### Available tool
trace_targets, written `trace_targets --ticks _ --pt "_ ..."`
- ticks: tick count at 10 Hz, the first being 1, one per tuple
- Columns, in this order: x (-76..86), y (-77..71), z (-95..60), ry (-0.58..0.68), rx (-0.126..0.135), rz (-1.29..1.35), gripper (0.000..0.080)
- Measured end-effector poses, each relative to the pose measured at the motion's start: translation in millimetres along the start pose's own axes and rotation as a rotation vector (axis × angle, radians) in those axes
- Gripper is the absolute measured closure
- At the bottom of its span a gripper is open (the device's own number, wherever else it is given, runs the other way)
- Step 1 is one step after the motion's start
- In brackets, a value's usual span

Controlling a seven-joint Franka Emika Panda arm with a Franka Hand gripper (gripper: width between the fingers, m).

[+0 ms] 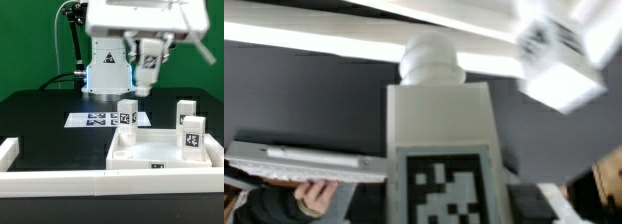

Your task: Assemble square table

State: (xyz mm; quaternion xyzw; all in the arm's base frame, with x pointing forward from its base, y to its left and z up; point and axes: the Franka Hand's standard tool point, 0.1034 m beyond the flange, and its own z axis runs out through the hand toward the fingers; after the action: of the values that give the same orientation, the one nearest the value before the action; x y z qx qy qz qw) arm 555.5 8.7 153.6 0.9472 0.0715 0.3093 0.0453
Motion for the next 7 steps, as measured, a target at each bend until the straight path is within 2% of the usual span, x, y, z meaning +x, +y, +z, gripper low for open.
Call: trace_targets --ticks 3,4,5,7 --pt "-19.0 15.0 24.7 -0.047 -0.003 0.0 0.0509" --pt "-23.6 15.4 32.2 -0.059 -0.003 0.002 0.0509" --pt "-26.7 12.0 35.2 -0.073 0.005 0.001 0.0509" --pt "-13.6 -3.1 26.9 -0.055 0.02 0.019 0.0509"
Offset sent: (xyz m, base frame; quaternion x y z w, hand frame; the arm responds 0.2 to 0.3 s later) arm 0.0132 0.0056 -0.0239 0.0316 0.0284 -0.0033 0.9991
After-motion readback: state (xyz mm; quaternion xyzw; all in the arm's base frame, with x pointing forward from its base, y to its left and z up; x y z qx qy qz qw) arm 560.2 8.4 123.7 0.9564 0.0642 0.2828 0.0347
